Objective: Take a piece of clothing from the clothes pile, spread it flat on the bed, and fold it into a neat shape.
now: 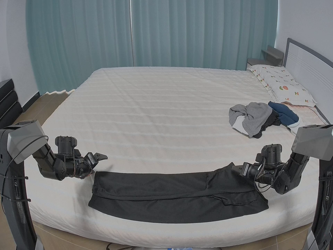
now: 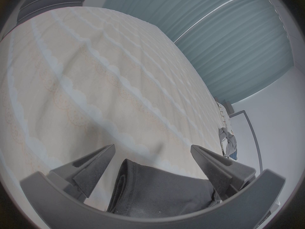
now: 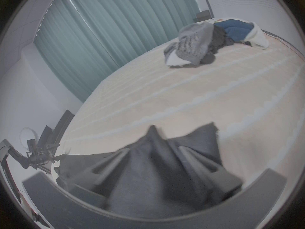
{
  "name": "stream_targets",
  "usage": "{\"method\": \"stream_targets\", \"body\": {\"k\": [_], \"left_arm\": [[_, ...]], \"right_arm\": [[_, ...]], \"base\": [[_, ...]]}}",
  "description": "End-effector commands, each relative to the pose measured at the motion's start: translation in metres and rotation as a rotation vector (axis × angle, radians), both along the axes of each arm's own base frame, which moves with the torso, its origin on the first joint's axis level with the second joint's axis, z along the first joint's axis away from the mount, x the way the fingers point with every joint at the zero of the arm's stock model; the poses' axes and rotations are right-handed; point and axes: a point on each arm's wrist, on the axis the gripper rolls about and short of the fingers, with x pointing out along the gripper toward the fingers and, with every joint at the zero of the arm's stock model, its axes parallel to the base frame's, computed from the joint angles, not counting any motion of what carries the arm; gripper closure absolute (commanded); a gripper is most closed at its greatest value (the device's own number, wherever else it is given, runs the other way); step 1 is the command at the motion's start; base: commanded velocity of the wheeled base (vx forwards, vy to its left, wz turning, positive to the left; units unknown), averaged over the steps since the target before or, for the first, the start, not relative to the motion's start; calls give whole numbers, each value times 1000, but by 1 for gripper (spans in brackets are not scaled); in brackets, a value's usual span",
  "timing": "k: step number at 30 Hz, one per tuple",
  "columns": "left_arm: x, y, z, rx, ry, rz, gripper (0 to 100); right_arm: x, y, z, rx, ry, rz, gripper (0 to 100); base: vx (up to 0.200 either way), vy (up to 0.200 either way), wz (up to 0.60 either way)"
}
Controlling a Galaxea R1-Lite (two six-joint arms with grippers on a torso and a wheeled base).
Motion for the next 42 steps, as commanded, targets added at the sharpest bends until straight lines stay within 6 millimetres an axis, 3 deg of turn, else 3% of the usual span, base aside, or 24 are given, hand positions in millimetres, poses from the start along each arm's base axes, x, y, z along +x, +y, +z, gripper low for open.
{"method": "stream_targets", "body": {"k": [1, 17, 18, 42], "left_arm": [[0, 0, -1, -1, 3, 0, 0], [0, 0, -1, 1, 1, -1, 0], [0, 0, -1, 1, 1, -1, 0], [0, 0, -1, 0, 2, -1, 0]], "right_arm": [[-3, -8, -22, -15, 56, -6, 0], [17, 2, -12, 33, -1, -14, 0], [15, 3, -18, 27, 15, -14, 100], [11, -20, -17, 27, 20, -76, 100]], "base": [[0, 0, 0], [0, 0, 0], [0, 0, 0], [0, 0, 0]]}}
